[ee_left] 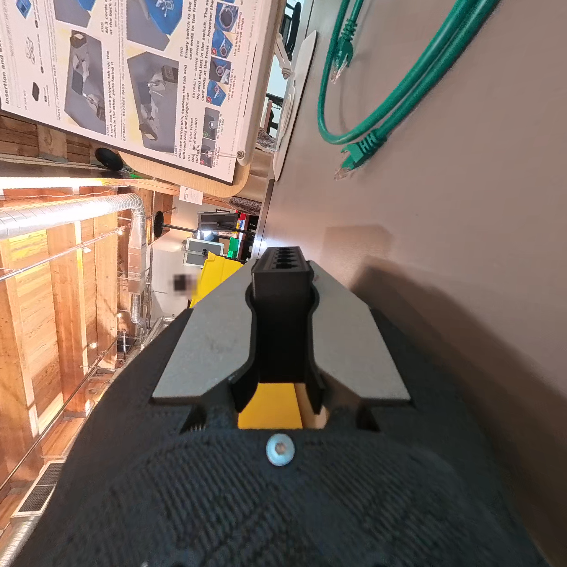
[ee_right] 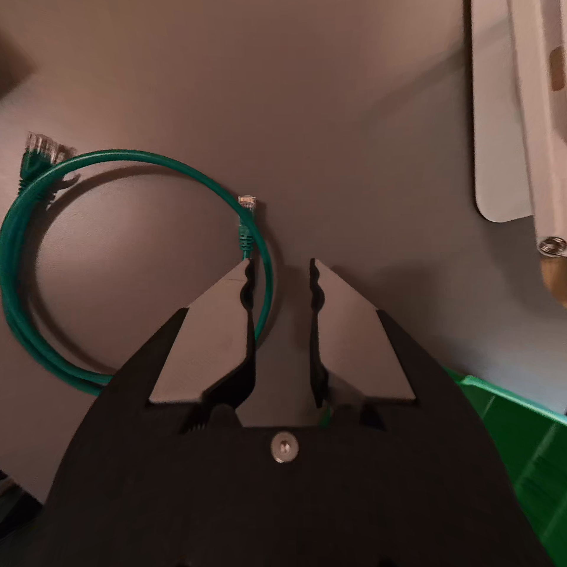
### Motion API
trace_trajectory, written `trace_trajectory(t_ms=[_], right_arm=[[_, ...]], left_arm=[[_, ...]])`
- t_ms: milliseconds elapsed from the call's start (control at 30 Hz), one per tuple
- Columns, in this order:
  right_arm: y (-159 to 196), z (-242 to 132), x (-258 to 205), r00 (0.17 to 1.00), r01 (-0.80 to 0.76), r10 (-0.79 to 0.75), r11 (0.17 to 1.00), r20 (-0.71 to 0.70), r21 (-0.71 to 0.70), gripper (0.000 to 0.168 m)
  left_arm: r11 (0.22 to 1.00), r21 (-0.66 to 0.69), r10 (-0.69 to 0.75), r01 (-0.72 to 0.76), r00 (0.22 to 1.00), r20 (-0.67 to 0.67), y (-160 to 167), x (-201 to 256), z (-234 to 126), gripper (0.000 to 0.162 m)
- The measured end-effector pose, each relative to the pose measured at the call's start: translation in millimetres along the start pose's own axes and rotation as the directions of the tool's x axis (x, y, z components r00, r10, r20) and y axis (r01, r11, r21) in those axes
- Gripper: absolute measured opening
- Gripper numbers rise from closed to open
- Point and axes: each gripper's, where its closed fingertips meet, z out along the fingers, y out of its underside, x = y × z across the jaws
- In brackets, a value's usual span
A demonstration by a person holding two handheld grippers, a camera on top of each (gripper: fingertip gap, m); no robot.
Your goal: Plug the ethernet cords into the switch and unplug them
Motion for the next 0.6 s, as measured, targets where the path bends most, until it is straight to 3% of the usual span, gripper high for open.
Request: trace_trajectory(t_ms=[67,167,333,400,600], right_arm=[[-3,-9,4,0.998,-0.038,0.040,0.999,-0.047,0.025,0.031],[-10,-14,-23,0.998,-0.047,0.043,0.995,0.038,0.088,0.030],[8,12,-30,0.999,0.007,-0.005,0.999,-0.043,0.049,0.027],[8,23,-38,1.000,-0.021,0.020,0.997,0.013,0.077,0.027],[-2,39,-29,0.998,-0.059,0.058,0.981,0.010,0.184,0.017]], left_arm=[[1.000,-0.001,0.001,-0.001,1.000,-0.002,0,0,0,0.027],[1.000,0.004,0.004,-0.004,1.000,0.002,-1,0,0,0.027],[1.000,0.012,0.010,-0.010,1.000,0.015,-2,-2,-2,0.027],[1.000,0.016,0.010,-0.011,1.000,0.018,-3,-2,-2,0.026],[1.000,0.012,0.013,-0.014,1.000,0.015,-3,-1,-2,0.027]])
